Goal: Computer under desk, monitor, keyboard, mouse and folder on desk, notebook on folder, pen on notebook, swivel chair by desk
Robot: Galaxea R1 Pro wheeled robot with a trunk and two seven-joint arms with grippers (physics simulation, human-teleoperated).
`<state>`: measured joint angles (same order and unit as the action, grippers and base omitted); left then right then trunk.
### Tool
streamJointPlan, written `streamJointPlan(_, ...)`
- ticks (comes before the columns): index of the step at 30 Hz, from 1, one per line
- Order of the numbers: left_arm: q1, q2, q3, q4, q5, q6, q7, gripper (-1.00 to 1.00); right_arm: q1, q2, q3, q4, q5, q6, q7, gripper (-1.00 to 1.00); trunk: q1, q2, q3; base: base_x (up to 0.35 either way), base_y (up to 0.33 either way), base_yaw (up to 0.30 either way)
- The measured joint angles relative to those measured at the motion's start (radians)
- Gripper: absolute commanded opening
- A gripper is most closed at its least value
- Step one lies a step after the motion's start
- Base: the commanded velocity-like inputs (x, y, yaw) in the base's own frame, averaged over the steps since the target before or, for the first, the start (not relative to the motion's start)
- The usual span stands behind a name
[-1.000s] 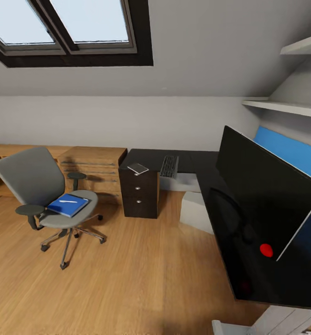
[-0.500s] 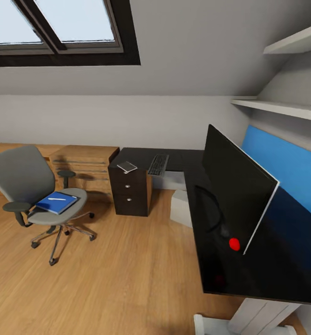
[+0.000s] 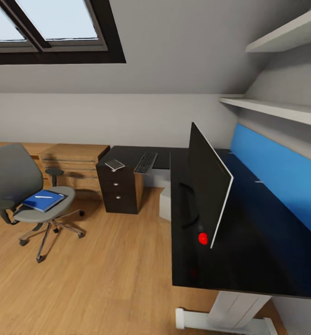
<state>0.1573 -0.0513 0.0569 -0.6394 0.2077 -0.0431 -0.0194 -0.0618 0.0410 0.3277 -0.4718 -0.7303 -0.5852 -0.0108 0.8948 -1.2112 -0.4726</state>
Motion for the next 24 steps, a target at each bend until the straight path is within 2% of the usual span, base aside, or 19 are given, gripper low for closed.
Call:
streamJointPlan(13, 0.0, 0.0, 0.0, 0.0, 0.001, -0.001, 0.0, 1.0, 0.0, 0.0, 0.0, 0.0, 0.0, 0.0, 0.0, 1.0, -0.05, 0.091, 0.036, -0.205, -0.245, -0.001)
streamJointPlan(20, 0.0, 0.0, 0.001, -0.001, 0.003, -0.001, -0.002, 1.0, 0.0, -0.001, 0.0, 0.0, 0.0, 0.0, 0.001, 1.0, -0.076, 0.14, 0.057, -0.277, -0.079, 0.0)
streamJointPlan(24, 0.0, 0.0, 0.0, -0.008, 0.004, -0.001, -0.003, 1.0, 0.0, -0.003, 0.0, -0.001, 0.0, 0.0, 0.001, 1.0, -0.092, 0.168, 0.07, -0.074, -0.006, 0.0)
